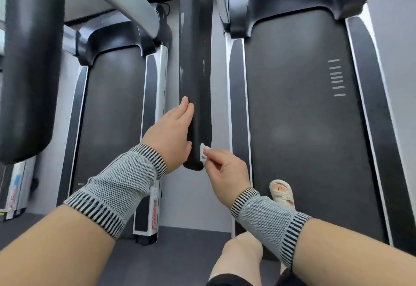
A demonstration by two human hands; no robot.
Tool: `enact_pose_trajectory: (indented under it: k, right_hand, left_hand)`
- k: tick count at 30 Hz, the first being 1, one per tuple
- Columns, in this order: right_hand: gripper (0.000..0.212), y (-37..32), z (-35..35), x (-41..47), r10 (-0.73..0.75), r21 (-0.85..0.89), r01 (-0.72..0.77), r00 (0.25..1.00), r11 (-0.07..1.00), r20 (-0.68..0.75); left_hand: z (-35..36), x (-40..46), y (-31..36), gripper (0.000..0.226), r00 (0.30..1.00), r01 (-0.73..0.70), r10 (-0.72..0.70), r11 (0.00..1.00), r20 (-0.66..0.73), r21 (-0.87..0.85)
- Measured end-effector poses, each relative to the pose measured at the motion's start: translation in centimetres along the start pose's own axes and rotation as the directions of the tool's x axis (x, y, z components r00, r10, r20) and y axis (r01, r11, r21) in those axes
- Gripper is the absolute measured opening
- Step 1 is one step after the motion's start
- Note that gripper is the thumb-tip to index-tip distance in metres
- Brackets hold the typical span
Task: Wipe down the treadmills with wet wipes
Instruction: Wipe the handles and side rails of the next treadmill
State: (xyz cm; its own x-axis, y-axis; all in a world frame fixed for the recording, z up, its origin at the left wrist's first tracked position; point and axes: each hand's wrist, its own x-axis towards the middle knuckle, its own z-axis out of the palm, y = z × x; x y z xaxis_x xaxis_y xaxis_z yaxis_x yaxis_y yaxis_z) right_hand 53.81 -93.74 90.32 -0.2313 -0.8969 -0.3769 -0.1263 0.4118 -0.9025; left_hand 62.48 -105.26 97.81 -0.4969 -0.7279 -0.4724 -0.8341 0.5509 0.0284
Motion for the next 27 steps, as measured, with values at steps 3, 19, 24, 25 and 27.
enact_pose_trajectory:
  k: [3, 19, 24, 25, 27]
  right_hand:
    - [0.026, -0.3, -0.7, 2.3, -0.039, 0.001, 0.039, 0.999, 0.999, -0.002]
    - [0.045, 0.9, -1.4, 0.8, -0.084, -0.07, 0.106, 0.961, 0.992, 0.265]
    - [0.047, -0.1, -1.6, 3.2, -0.067, 0.031, 0.062, 0.968, 0.998, 0.24]
    - [0.05, 0.1, -1.6, 2.4, -0.067, 0.056, 0.054, 0.961, 0.997, 0.269]
    - [0.054, 0.3, -1.5, 0.9, -0.066, 0.068, 0.048, 0.952, 0.997, 0.3]
  left_hand:
    - [0.1, 0.1, 0.1, 0.081, 1.0, 0.022, -0.022, 0.999, -0.004, -0.033]
    - [0.2, -0.2, 1.1, 0.08, 0.994, 0.107, -0.106, 0.991, 0.014, -0.083]
    - [0.5, -0.3, 1.0, 0.079, 0.99, 0.141, -0.141, 0.984, 0.003, -0.107]
    - [0.6, -0.4, 1.0, 0.079, 0.989, 0.145, -0.145, 0.983, 0.004, -0.112]
    - [0.6, -0.3, 0.9, 0.079, 0.989, 0.147, -0.147, 0.981, 0.012, -0.123]
